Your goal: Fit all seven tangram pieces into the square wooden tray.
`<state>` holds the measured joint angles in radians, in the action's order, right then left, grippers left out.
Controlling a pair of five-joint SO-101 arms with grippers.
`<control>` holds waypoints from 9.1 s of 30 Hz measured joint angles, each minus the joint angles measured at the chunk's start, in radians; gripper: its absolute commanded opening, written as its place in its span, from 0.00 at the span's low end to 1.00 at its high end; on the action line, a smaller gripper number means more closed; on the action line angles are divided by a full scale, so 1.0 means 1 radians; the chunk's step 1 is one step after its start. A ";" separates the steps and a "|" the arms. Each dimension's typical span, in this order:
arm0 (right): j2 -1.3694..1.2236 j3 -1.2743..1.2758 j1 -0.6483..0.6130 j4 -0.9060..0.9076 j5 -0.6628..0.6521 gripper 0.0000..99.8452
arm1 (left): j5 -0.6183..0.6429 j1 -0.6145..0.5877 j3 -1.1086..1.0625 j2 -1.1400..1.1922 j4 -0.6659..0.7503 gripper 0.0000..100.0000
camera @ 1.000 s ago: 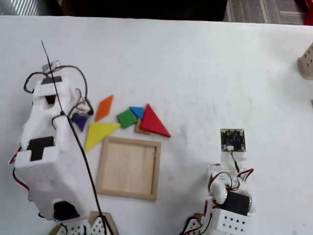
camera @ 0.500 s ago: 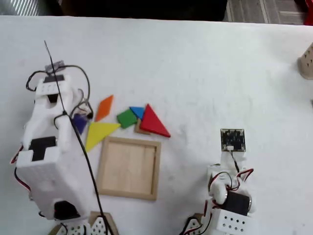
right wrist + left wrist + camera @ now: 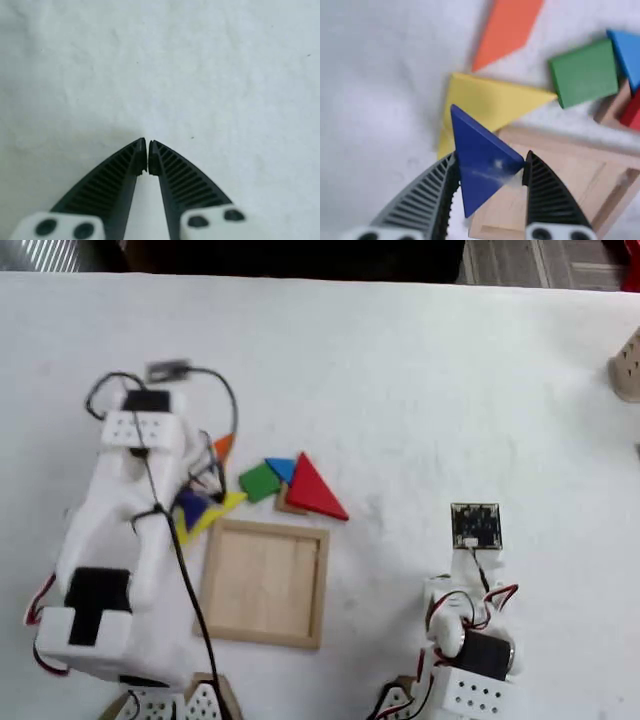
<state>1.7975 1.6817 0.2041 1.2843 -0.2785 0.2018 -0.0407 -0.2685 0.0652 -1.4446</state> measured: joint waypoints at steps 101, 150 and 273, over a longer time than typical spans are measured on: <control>0.000 0.000 0.000 0.000 0.000 0.02 | -0.117 0.512 -0.962 -0.822 0.609 0.02; 0.000 0.000 0.000 0.000 0.000 0.02 | -0.394 0.393 -0.819 -0.442 0.404 0.02; 0.000 0.000 0.058 -0.017 0.000 0.02 | -0.382 0.044 0.364 0.479 0.143 0.02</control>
<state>1.7975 1.6817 0.2624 1.2674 -0.2785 -0.1803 0.0038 0.0951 0.5439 -1.3019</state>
